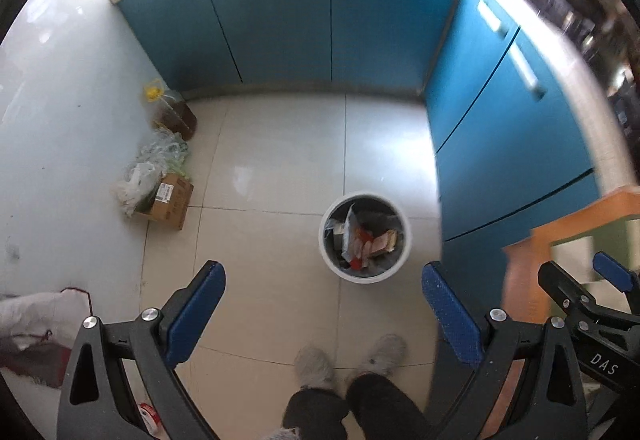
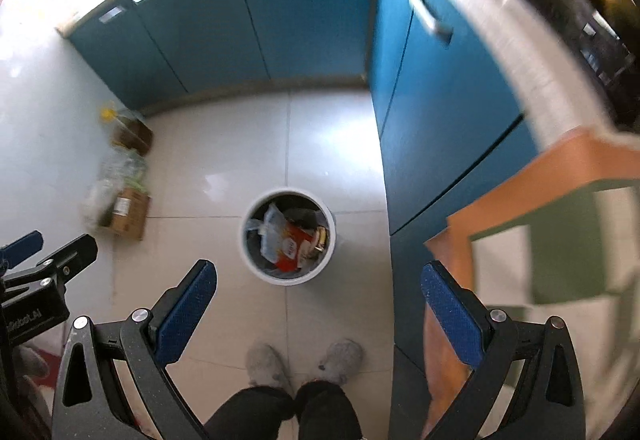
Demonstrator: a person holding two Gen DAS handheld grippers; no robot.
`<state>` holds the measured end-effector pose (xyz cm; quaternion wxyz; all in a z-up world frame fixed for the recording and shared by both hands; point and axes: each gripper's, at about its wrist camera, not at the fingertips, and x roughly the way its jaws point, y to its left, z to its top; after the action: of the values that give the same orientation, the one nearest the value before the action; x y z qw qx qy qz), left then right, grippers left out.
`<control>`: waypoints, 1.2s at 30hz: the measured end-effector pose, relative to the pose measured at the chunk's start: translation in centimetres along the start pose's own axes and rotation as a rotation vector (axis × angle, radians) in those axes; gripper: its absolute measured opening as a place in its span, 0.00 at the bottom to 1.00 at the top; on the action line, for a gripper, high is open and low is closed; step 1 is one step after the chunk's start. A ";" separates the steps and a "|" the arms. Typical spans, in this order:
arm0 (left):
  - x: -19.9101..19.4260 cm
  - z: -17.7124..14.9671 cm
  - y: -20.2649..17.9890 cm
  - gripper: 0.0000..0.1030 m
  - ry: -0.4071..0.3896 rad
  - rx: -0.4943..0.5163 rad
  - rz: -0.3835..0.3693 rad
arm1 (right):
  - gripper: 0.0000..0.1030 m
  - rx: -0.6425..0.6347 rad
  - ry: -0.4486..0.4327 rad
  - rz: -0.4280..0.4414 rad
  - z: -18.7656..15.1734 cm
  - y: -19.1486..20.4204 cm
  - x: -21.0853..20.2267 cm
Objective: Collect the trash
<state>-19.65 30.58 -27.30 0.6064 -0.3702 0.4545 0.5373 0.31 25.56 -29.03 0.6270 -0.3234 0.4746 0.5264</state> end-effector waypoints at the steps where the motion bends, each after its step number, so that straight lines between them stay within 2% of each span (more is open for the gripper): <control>1: -1.9 -0.1 0.1 0.98 -0.012 -0.005 -0.007 | 1.00 -0.005 -0.012 0.006 0.0 0.1 -1.8; 6: -8.8 -0.9 0.9 0.98 -0.044 -0.001 -0.085 | 1.00 0.006 -0.055 0.074 -0.4 0.5 -10.9; 11: -14.2 -2.0 2.1 0.98 -0.080 0.023 -0.179 | 1.00 0.014 -0.083 0.130 -2.2 1.5 -17.8; 17: -18.8 -4.0 3.8 1.00 -0.129 0.062 -0.250 | 1.00 0.031 -0.118 0.161 -5.3 3.2 -23.3; 25: -22.1 -6.3 5.2 1.00 -0.158 0.074 -0.269 | 1.00 0.037 -0.145 0.180 -8.4 4.5 -27.0; 36: -23.1 -8.1 5.3 1.00 -0.151 0.041 -0.266 | 1.00 0.019 -0.115 0.232 -9.9 3.7 -27.2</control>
<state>-26.30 16.46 -7.69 0.7122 -0.3733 0.3652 0.4691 -5.70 7.85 -6.57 0.5911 -0.2299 0.4770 0.6084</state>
